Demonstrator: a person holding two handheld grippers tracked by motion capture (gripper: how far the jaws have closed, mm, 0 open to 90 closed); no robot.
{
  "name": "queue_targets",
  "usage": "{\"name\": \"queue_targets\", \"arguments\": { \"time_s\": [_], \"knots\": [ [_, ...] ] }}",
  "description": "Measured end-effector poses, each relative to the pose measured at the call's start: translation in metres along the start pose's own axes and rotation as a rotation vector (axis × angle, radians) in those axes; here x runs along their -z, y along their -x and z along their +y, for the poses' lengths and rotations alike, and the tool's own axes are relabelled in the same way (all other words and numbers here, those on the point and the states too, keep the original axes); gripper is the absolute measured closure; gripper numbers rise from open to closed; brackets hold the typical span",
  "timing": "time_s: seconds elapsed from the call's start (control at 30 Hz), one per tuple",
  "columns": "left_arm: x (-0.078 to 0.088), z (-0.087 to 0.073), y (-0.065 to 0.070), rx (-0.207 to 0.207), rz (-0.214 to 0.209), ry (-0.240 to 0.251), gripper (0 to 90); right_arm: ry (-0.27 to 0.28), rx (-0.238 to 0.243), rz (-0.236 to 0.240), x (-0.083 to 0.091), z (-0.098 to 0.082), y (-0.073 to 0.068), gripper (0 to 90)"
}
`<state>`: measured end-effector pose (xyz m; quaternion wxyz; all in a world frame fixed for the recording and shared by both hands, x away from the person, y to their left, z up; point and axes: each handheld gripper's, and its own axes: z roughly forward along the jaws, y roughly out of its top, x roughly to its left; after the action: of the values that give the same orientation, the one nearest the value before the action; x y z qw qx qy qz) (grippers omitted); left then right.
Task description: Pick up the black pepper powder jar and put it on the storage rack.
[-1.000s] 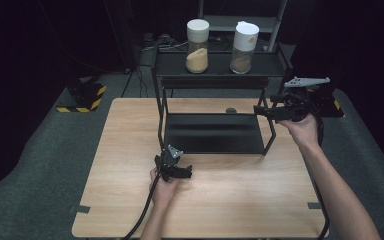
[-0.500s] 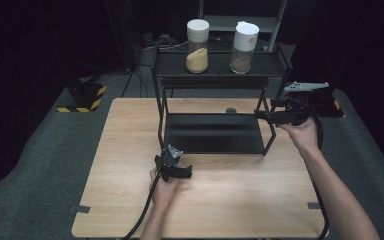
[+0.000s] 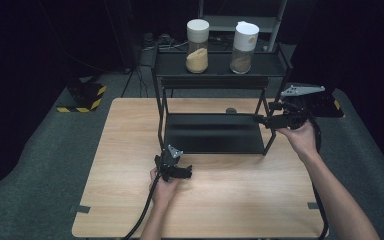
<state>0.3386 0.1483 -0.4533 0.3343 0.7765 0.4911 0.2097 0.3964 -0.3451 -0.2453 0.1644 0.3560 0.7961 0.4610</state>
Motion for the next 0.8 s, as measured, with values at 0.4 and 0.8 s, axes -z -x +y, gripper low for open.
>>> {"name": "queue_targets", "arguments": {
  "time_s": [0.4,0.8],
  "knots": [
    [0.0,0.0,0.0,0.0,0.0,0.0,3.5,-0.004,-0.005,0.007,-0.006,-0.01,0.0,12.2],
    [0.0,0.0,0.0,0.0,0.0,0.0,3.5,-0.009,-0.016,0.017,-0.011,-0.019,0.0,12.3]
  ]
}}
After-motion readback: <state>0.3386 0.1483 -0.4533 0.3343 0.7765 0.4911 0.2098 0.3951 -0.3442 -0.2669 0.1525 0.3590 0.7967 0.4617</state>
